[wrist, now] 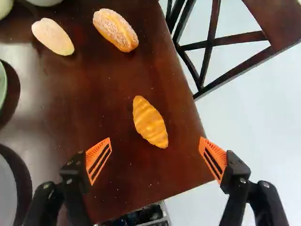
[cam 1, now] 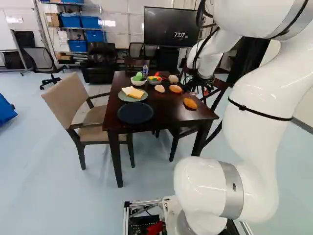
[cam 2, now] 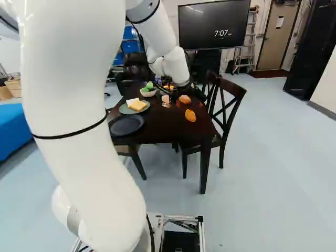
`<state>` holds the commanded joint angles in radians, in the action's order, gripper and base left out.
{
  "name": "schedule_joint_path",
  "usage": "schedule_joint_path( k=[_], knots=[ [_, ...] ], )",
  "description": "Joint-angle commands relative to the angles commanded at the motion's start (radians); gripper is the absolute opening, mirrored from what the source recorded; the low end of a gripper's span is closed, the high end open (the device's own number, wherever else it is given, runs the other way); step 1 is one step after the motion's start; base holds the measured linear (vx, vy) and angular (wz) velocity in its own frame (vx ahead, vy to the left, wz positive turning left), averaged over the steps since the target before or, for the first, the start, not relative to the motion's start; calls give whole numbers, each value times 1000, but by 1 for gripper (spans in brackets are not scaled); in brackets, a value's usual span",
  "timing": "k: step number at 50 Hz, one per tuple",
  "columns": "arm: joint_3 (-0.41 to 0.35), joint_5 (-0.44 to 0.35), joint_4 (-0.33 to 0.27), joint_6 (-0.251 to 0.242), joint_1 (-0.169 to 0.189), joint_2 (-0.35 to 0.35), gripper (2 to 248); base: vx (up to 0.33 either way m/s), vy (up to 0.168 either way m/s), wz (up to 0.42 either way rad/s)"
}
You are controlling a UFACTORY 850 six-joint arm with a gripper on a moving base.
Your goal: Move the croissant to the empty plate
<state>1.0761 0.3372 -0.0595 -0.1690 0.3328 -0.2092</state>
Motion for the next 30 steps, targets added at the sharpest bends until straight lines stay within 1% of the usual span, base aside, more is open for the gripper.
schedule_joint_path(
  k=[3,14,18,23,30],
  knots=[
    [16,30,-2,-31,2,-7,247,0,0,0],
    [76,126,-10,-36,6,-32,247,0,0,0],
    [99,160,-13,-61,8,-42,247,0,0,0],
    [127,202,-16,-106,9,-53,247,0,0,0],
    [167,265,-21,-106,11,-70,247,0,0,0]
  ],
)
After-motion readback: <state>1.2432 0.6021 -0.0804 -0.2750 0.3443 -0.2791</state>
